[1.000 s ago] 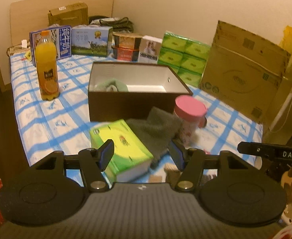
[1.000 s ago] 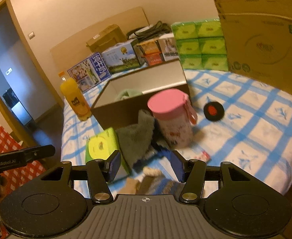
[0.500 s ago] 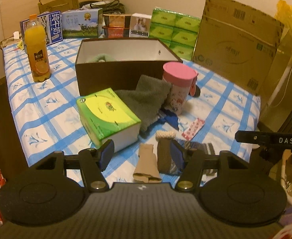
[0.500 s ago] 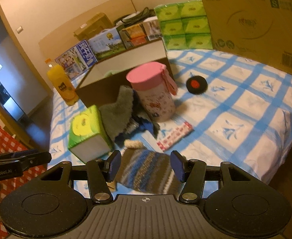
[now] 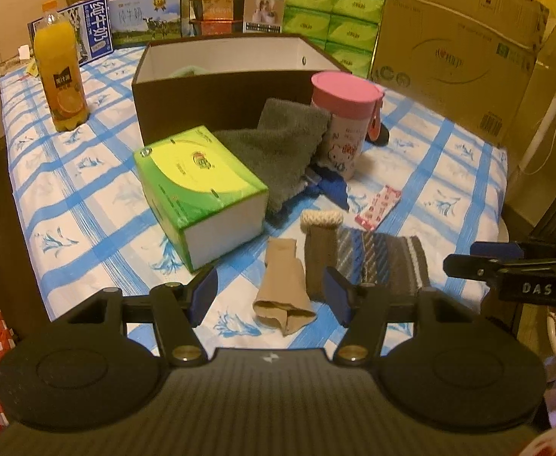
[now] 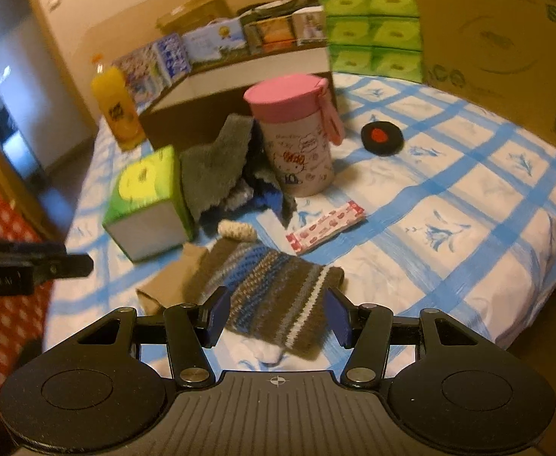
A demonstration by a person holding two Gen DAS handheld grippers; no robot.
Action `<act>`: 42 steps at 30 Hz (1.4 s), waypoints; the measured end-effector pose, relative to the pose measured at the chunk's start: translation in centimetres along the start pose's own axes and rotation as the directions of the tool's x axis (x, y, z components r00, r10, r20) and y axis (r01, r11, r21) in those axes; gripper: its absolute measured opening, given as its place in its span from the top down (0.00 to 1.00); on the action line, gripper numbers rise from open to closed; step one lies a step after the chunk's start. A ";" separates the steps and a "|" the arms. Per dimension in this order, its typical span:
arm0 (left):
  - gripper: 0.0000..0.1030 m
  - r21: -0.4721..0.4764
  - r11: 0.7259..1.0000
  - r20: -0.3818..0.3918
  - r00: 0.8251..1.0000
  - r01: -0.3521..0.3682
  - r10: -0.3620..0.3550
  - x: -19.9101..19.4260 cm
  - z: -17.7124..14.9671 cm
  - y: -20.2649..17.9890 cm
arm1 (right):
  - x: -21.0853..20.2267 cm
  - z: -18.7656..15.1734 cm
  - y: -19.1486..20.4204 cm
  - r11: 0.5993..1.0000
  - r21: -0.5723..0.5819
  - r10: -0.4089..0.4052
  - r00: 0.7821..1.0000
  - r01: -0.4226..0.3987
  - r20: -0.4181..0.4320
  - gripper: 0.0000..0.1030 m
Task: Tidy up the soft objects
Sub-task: 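Lower the right gripper onto the striped knit sock and close it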
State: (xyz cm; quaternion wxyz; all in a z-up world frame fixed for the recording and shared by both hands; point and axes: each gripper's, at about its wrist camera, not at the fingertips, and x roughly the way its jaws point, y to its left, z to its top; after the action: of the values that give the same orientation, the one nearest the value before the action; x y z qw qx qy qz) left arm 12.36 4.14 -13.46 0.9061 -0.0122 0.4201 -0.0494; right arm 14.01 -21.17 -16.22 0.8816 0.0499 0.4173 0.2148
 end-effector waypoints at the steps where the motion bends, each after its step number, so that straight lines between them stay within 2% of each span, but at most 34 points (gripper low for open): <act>1: 0.44 0.003 1.000 -0.004 1.000 -0.002 0.002 0.2 -0.2 0.0 | 0.5 -0.1 0.2 1.000 -0.028 -0.005 1.000 0.005 -0.006 0.46; 9: 0.44 0.004 1.000 -0.056 0.998 -0.011 0.012 2.3 -1.2 0.0 | 3.7 -1.2 1.9 0.971 -0.236 -0.031 0.999 0.021 -0.041 0.46; 13: 0.44 -0.002 1.000 -0.081 0.997 -0.019 0.019 3.2 -1.5 0.3 | 5.1 -1.8 3.0 0.939 -0.343 -0.045 0.998 0.025 -0.052 0.46; 21: 0.44 -0.003 1.000 -0.105 0.994 -0.025 0.024 4.4 -2.0 0.5 | 7.7 -2.4 4.7 0.873 -0.487 -0.078 0.994 0.031 -0.077 0.44; 25: 0.44 -0.007 1.000 -0.121 0.992 -0.029 0.028 5.0 -2.3 0.8 | 9.1 -2.8 5.3 0.836 -0.547 -0.109 0.989 0.040 -0.095 0.42; 27: 0.44 -0.009 0.999 -0.128 0.991 -0.031 0.030 5.2 -2.4 0.8 | 9.7 -3.1 5.6 0.819 -0.569 -0.145 0.986 0.071 -0.086 0.42; 30: 0.44 -0.010 0.999 -0.134 0.990 -0.034 0.032 5.5 -2.5 1.0 | 10.1 -2.9 5.4 0.833 -0.549 -0.136 0.988 0.071 -0.078 0.42; 31: 0.44 -0.010 0.999 -0.136 0.990 -0.034 0.033 5.6 -2.6 1.0 | 10.1 -2.7 5.1 0.843 -0.534 -0.128 0.989 0.067 -0.079 0.47; 32: 0.44 -0.010 0.999 -0.138 0.990 -0.035 0.033 5.7 -2.6 1.0 | 10.1 -2.6 5.1 0.847 -0.527 -0.127 0.989 0.067 -0.077 0.57; 34: 0.44 -0.010 0.999 -0.140 0.990 -0.036 0.034 5.8 -2.6 1.0 | 9.8 -2.2 4.7 0.854 -0.515 -0.118 0.991 0.068 -0.065 0.71; 35: 0.44 -0.010 0.999 -0.141 0.989 -0.036 0.035 5.8 -2.6 1.0 | 9.5 -2.0 4.6 0.860 -0.506 -0.109 0.992 0.065 -0.057 0.82; 38: 0.44 -0.010 0.999 -0.141 0.989 -0.037 0.035 5.8 -2.6 1.0 | 8.4 -1.4 4.0 0.888 -0.457 -0.079 0.997 0.059 -0.025 0.85; 42: 0.44 -0.007 0.999 -0.139 0.990 -0.035 0.033 5.8 -2.6 0.9 | 6.4 0.1 1.9 0.956 -0.294 0.004 1.000 0.000 0.013 0.86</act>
State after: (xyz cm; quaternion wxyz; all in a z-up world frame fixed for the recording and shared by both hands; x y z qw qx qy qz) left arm 14.17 4.55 -19.60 0.8753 -0.0059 0.4824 -0.0327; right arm 16.98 -16.76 -20.19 0.8818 -0.0798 0.3747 0.2752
